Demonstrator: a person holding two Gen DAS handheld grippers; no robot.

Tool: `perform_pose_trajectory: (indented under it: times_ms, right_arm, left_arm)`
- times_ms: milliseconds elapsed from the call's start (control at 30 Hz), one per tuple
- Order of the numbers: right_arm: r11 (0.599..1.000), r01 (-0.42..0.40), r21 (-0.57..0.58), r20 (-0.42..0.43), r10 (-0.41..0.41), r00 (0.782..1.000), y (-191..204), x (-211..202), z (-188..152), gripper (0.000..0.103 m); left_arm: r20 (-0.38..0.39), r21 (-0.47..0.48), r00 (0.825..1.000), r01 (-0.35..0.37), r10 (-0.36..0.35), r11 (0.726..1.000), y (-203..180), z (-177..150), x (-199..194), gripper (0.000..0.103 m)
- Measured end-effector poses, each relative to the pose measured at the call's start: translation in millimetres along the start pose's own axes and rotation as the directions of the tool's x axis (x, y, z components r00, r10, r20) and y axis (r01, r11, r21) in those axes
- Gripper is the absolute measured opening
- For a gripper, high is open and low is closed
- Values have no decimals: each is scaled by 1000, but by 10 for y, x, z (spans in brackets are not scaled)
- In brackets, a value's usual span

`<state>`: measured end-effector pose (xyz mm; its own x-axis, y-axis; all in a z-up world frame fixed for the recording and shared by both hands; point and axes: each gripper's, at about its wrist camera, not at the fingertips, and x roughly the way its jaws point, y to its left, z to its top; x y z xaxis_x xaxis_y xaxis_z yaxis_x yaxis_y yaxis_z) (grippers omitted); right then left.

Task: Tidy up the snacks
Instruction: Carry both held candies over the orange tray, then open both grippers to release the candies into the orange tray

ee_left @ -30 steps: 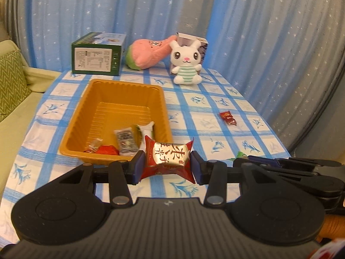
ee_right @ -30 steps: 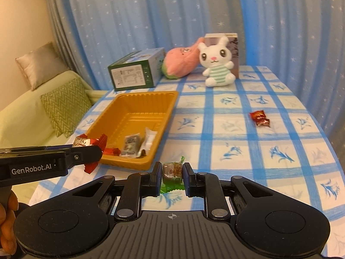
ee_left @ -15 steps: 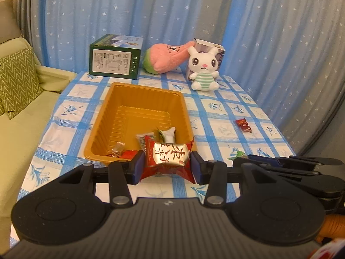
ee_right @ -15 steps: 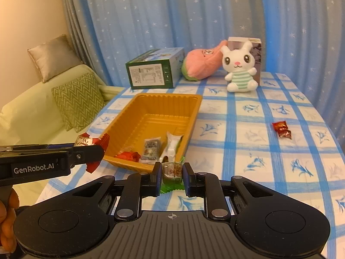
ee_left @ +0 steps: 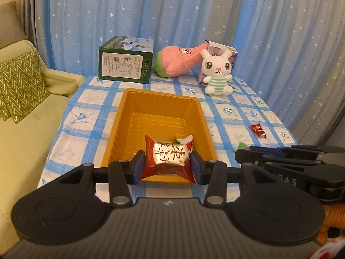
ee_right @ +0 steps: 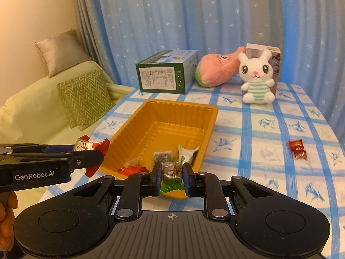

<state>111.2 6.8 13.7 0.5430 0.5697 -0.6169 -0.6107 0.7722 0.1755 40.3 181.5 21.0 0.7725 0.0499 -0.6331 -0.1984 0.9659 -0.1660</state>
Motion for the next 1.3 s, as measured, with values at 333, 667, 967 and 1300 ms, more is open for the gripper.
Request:
perform_pose_trajectory:
  times_ms: [333, 667, 967, 1300]
  right_arm:
    - [1000, -17, -9, -24, 17, 1000, -44, 411, 208, 21]
    - [1000, -16, 23, -51, 17, 999, -186, 870, 388, 21]
    - [999, -9, 52, -64, 12, 998, -309, 1084, 427, 21]
    - [997, -12, 80, -74, 18, 997, -369, 1098, 372, 21]
  left_arm:
    - [-29, 26, 1000, -8, 9, 1000, 223, 199, 410, 41]
    - [-58, 51, 998, -1, 4, 999, 372, 360, 862, 42]
    - [-80, 53, 997, 11, -7, 999, 441, 404, 1163, 56]
    - [-58, 49, 997, -41, 44, 998, 498, 281, 987, 67]
